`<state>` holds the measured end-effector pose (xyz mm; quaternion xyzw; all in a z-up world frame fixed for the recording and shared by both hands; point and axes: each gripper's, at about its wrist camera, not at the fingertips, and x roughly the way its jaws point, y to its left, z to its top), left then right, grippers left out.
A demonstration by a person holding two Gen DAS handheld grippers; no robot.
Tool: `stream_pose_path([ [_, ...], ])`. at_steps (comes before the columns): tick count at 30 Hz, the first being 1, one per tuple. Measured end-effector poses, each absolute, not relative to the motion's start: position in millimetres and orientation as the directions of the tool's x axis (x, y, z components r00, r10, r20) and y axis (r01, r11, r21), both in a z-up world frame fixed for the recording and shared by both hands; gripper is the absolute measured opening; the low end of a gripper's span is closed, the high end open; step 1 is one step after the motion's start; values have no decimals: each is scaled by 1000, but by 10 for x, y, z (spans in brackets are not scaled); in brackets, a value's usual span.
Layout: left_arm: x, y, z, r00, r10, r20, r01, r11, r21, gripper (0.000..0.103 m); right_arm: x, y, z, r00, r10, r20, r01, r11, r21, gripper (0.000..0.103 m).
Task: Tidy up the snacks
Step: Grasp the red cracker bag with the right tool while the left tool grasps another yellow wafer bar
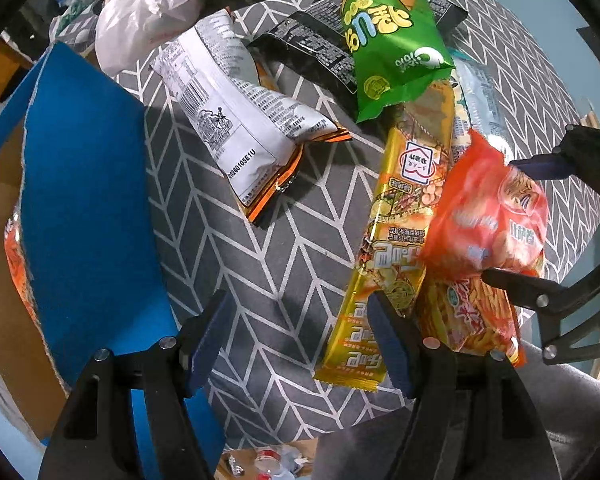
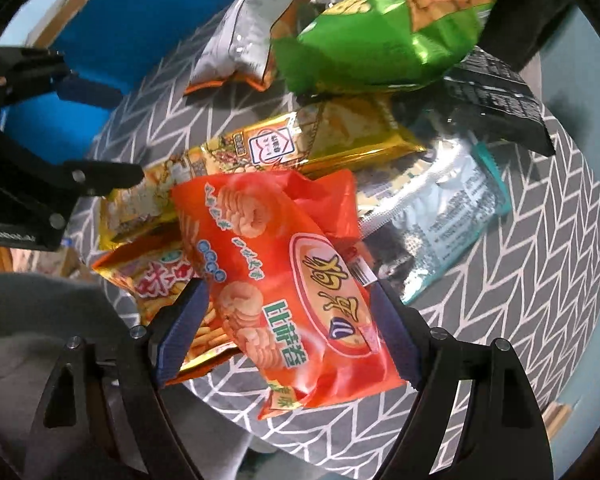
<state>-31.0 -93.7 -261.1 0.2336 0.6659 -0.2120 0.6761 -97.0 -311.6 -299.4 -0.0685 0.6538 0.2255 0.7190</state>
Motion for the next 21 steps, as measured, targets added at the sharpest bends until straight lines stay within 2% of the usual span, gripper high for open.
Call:
stream_pose_path([
  [4, -323, -915, -2710, 13, 32, -999, 605, 795, 33, 71, -1008, -3017, -3145, 22, 173, -985, -446, 883, 145, 82],
  [5, -325, -918, -2719, 13, 34, -999, 609, 793, 35, 71, -1012, -3022, -3141, 41, 173, -984, -449, 883, 136, 80],
  [6, -328, -927, -2728, 13, 33, -999, 615, 788, 34, 71, -1008, -3028, -3142, 51, 173, -984, -439, 889, 134, 73],
  [9, -331, -980, -2752, 14, 30, -999, 624, 781, 32, 71, -1015, -3099, -3124, 66, 207, -976, -343, 923, 173, 63],
  [12, -270, -1171, -2845, 10, 27, -1000, 627, 778, 27, 72, -1026, -3373, -3071, 92, 262, -961, -227, 945, 236, 57],
  [21, -118, -1566, -2921, 25, 5, -1000, 661, 750, 20, 74, -1317, -3992, -2908, 177, 299, -938, 62, 947, 314, 55],
])
